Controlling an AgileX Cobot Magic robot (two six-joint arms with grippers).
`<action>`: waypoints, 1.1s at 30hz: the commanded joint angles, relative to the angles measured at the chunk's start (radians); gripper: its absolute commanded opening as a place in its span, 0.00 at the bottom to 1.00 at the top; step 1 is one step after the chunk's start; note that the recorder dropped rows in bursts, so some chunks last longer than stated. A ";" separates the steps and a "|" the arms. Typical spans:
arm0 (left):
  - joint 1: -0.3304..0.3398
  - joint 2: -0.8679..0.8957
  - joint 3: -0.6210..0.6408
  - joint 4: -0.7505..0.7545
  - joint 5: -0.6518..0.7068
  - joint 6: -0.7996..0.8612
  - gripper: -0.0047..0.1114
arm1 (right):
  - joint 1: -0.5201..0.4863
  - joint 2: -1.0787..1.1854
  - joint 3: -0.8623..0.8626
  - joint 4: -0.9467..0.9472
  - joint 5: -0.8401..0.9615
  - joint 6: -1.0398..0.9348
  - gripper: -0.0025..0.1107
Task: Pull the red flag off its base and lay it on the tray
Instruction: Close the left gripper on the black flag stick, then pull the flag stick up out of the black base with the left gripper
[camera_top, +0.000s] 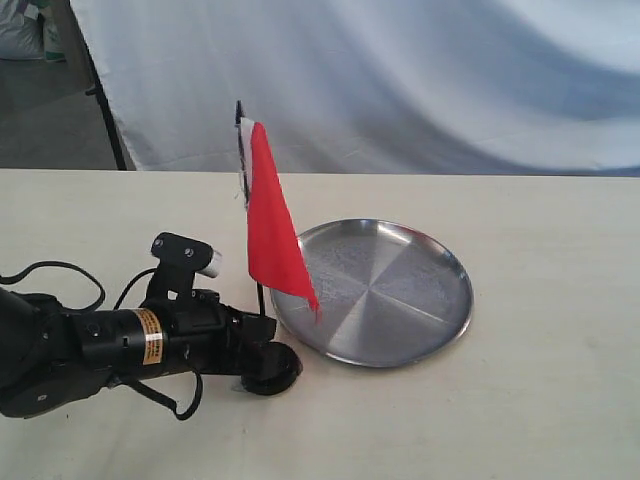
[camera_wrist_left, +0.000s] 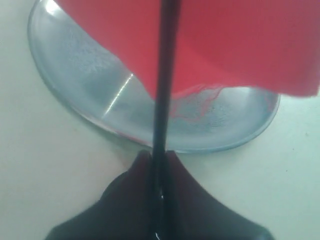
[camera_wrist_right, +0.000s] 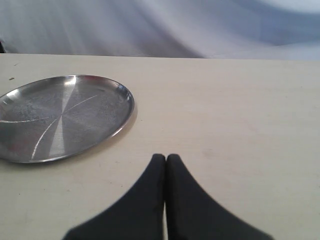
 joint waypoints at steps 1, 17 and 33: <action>-0.006 0.018 0.059 0.028 -0.062 0.003 0.04 | -0.006 -0.006 0.003 -0.004 -0.003 -0.004 0.02; -0.006 0.018 0.173 -0.063 -0.352 0.190 0.04 | -0.006 -0.006 0.003 -0.004 -0.003 -0.004 0.02; -0.006 0.018 0.173 -0.087 -0.376 0.240 0.04 | -0.006 -0.006 0.003 -0.004 -0.003 -0.004 0.02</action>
